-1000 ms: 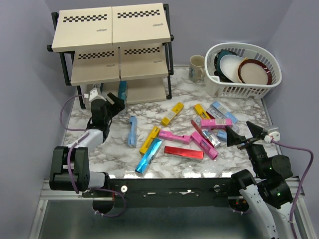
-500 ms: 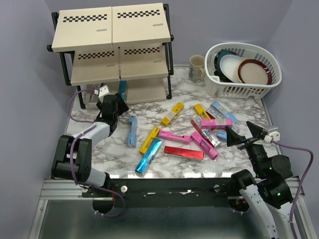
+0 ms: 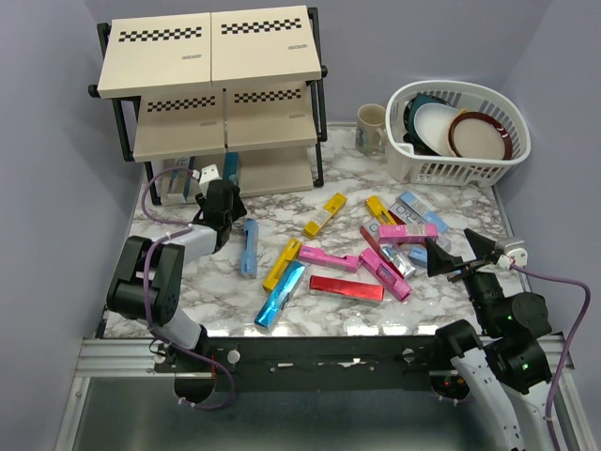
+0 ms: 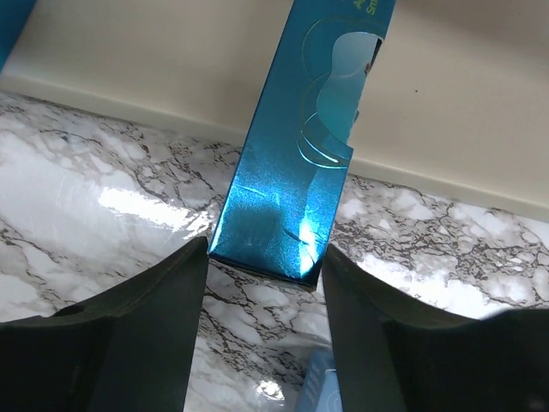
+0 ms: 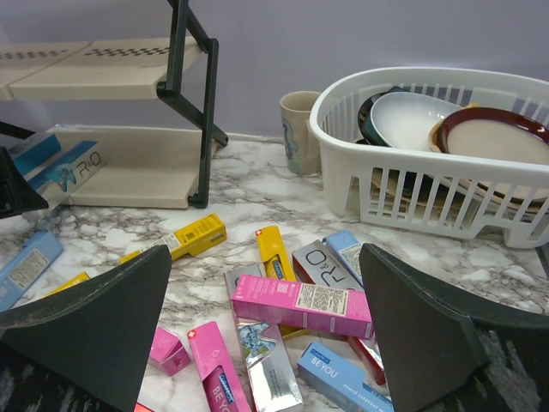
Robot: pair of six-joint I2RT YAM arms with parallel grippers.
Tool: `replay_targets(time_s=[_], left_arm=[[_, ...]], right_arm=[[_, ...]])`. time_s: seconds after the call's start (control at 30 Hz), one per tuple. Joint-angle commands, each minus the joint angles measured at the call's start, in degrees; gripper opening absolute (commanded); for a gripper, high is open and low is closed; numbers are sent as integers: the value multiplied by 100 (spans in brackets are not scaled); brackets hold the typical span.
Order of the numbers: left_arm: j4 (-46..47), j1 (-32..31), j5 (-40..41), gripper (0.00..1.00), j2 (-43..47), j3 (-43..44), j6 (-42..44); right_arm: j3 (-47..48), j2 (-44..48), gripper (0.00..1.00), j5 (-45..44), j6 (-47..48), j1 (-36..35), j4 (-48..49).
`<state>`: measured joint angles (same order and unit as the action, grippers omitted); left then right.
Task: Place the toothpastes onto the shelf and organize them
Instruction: Place the toothpaste on the shelf.
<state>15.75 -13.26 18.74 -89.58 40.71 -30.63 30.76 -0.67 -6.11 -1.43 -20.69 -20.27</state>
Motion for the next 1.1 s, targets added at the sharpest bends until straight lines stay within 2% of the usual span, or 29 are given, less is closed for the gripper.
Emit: replay_targets(time_s=[0.0,0.13,0.17,0.3,0.43,0.57,0.8,1.07], left_arm=[[297,-10,235,56,-139,95,-92],[481,7,112,52,-69,-19,-241],[517,16,69,48,-42,-54,-346],[780,262,-370,44,125,-273,-767],[1175,753,-1300,42,265,-528,-1390],[1545,1280,-2073,42,239,-661,-2068],[1862,1782,-3112,43,-24,-503,-3158],[1379,2090,-3210,50,-165,-204,-3519]], right_arm=[[105,1640,100,66,11,-49,-100],[105,1631,100,66,11,-49,-100],[114,1640,100,66,11,-49,-100],[114,1640,100,75,11,-49,-100],[114,1631,100,75,3,-49,-100],[114,1631,100,92,3,-49,-100],[114,1640,100,75,-6,-49,-109],[105,1631,100,75,-6,-58,-100]])
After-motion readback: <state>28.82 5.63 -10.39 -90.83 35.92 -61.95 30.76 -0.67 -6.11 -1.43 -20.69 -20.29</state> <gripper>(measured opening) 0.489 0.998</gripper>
